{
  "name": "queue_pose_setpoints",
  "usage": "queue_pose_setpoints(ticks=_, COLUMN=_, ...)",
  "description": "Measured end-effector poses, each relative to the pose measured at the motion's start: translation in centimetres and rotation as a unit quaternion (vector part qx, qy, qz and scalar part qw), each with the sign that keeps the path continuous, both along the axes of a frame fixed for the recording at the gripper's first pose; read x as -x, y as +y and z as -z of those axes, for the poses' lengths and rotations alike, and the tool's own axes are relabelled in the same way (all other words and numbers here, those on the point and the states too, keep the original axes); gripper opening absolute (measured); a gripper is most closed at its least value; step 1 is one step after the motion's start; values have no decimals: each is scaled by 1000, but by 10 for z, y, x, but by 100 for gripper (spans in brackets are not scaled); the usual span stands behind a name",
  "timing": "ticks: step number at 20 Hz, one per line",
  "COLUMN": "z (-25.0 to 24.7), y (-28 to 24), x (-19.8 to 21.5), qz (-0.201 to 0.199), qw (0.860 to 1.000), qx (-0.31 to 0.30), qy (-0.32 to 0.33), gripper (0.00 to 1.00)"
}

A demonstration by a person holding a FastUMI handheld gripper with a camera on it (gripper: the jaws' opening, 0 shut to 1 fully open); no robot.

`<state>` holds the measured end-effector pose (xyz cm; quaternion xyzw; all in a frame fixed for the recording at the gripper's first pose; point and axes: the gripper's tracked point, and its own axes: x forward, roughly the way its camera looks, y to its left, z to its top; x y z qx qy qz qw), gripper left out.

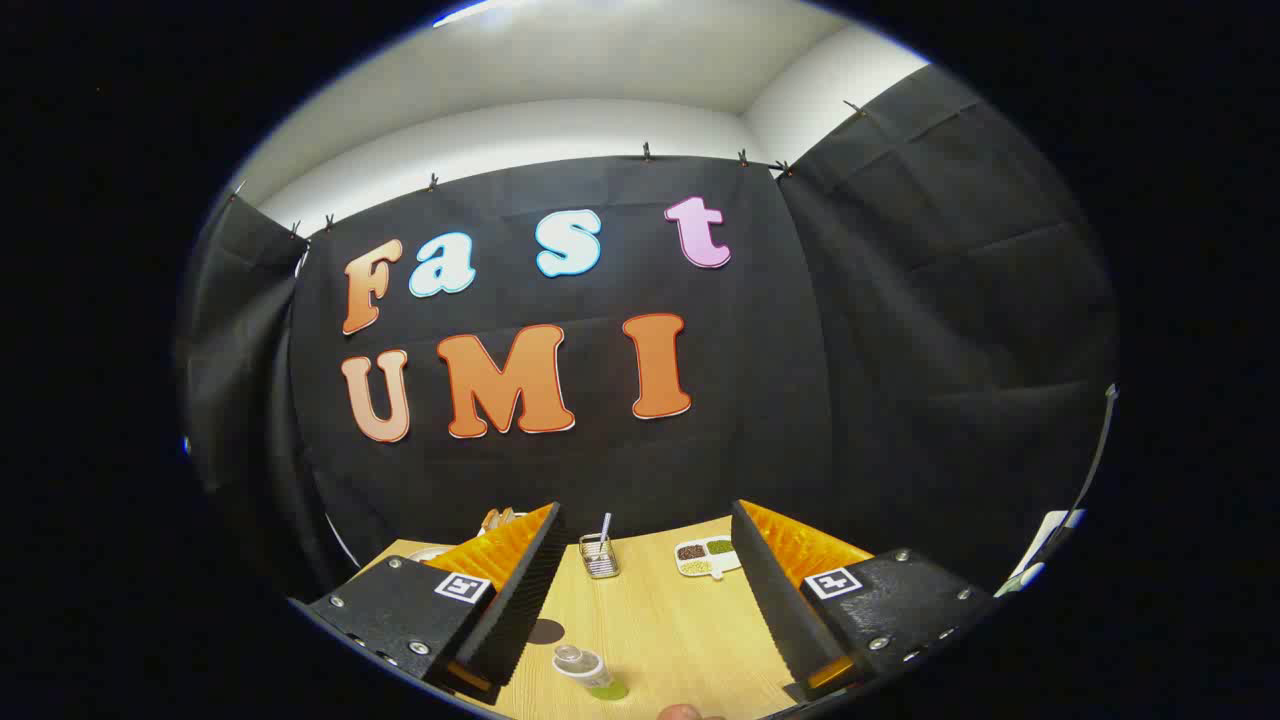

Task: Take the bottle from table, then pour the juice into the cup, finally place the bottle on the coaster

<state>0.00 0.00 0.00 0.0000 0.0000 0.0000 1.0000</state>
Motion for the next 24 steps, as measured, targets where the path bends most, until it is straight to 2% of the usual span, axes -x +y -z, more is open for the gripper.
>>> queue_pose_setpoints(ticks=3, z=-3, y=-3, x=4, qz=14, qw=1000, qx=12, qy=0, gripper=98)
queue_pose_setpoints(ticks=24, z=2, y=2, x=-8, qz=12, qw=999, qx=43, qy=14, gripper=98)
